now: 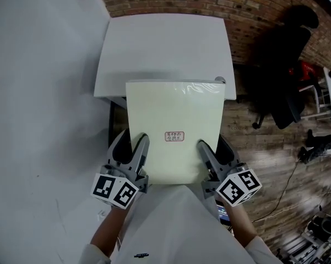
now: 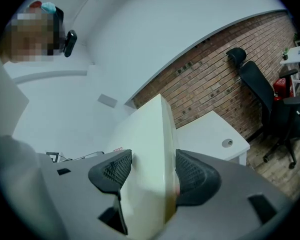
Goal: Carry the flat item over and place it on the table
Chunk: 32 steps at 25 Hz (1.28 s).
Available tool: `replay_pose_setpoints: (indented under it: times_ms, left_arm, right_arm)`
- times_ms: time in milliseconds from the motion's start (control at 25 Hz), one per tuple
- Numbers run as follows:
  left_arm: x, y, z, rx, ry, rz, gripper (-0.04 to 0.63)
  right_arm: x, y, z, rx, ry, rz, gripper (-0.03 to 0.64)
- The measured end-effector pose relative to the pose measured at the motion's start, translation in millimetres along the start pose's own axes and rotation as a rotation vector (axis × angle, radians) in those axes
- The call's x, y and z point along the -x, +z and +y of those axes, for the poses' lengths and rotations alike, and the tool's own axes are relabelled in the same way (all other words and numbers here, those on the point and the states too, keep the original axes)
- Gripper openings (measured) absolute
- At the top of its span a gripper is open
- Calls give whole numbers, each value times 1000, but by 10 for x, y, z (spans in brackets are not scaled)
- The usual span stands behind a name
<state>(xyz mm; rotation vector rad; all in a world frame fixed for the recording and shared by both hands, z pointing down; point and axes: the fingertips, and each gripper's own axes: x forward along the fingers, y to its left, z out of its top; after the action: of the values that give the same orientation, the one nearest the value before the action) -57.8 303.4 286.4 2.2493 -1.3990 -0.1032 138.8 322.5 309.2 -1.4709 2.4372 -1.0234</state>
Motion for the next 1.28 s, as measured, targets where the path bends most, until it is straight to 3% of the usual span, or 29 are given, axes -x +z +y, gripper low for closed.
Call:
replay_pose_setpoints:
  times_ms: [440, 920, 1280]
  left_arm:
    - [-957, 537, 693, 33, -45, 48, 241]
    - [-1825, 1323, 1606, 56, -93, 68, 241]
    - [-2344, 1552, 1754, 74, -112, 74, 241]
  right_arm:
    - [-1101, 473, -118, -31, -71, 11, 273]
    - [-2386, 1006, 83, -20, -124, -9, 272]
    - [-2805, 1357, -69, -13, -146, -2, 272]
